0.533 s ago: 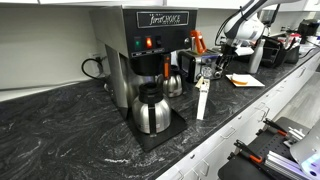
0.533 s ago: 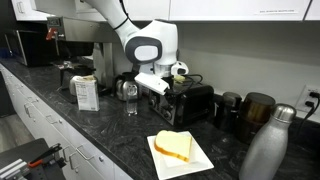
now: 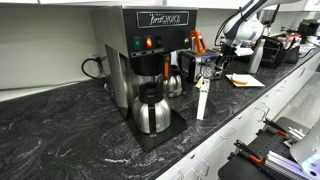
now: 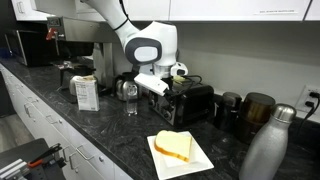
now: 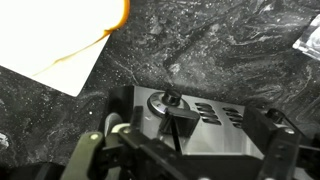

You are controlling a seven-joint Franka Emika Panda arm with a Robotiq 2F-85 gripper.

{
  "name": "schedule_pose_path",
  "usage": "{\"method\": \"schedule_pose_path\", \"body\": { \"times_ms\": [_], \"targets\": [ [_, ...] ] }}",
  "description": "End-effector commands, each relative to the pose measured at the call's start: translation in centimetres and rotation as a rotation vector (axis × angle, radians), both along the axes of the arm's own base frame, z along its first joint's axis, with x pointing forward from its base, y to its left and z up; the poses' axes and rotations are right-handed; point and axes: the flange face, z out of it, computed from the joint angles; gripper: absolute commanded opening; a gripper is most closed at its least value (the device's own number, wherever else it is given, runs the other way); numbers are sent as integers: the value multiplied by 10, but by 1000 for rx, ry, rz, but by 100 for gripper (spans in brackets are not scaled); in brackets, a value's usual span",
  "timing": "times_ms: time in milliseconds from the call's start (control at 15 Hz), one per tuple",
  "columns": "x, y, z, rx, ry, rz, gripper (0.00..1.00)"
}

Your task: Push the right lever on the toaster downwards

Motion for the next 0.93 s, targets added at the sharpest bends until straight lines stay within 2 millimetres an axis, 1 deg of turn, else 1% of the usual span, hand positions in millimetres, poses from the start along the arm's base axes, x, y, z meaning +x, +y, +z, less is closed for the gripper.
{"method": "schedule_pose_path", "body": {
  "times_ms": [0, 267, 467, 533, 667, 867],
  "targets": [
    [4, 10, -20, 20, 14, 10, 100],
    [4, 12, -21, 22, 17, 12, 100],
    [6, 26, -43, 38, 54, 32, 100],
    [6, 25, -47, 37, 60, 31, 100],
    [6, 29, -54, 42, 74, 38, 100],
    [7, 32, -56, 44, 78, 46, 100]
  ]
}}
